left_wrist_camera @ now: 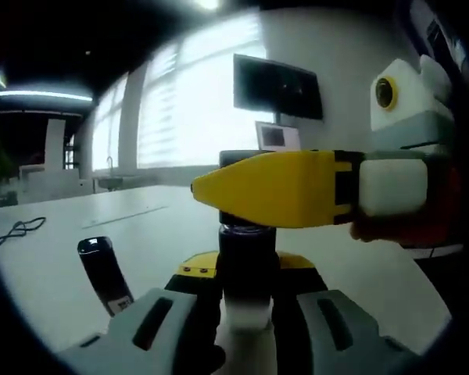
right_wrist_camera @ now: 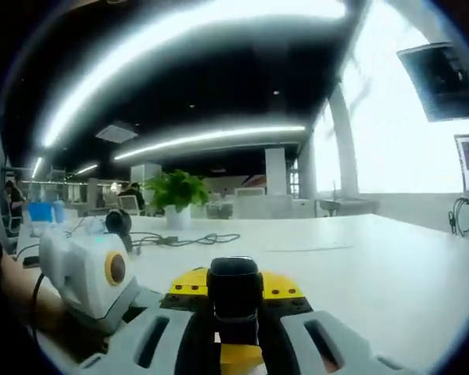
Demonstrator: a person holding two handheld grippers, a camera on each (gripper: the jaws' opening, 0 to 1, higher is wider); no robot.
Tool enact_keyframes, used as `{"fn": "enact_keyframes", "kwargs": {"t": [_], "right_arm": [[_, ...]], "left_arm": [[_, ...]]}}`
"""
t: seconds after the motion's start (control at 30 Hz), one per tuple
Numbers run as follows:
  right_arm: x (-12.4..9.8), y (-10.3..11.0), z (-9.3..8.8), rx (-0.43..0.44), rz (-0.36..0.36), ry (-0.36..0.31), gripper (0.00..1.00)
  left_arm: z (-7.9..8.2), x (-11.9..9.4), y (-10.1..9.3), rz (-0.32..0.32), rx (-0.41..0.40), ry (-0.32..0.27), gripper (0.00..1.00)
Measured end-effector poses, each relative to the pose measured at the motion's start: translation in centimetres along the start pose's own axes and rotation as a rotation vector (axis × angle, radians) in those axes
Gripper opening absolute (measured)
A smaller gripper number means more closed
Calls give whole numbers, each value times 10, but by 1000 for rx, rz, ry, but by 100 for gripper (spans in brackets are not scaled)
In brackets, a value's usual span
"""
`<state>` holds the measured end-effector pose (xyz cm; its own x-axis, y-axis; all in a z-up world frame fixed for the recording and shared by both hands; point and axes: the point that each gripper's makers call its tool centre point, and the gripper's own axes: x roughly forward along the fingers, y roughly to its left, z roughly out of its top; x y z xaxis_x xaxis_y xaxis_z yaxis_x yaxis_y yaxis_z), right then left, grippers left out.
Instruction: Pick up cosmetic bottle twist off cap place on table pick up cap screw tight cap place on table
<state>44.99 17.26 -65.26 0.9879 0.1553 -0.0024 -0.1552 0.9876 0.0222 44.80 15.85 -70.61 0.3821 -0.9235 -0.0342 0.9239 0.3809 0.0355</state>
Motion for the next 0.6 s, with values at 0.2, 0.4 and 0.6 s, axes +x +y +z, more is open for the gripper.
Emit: {"fn": "enact_keyframes", "kwargs": {"t": [0.2, 0.4, 0.6], "right_arm": [[2, 0, 1, -38, 35, -3, 15], [4, -1, 7, 5, 171, -3, 31], [-4, -8, 18, 231, 413, -10, 34]], "left_arm": [[0, 2, 1, -15, -7, -15, 14], [0, 2, 1, -25, -26, -15, 14], [-1, 2, 0, -41, -28, -17, 14]]}}
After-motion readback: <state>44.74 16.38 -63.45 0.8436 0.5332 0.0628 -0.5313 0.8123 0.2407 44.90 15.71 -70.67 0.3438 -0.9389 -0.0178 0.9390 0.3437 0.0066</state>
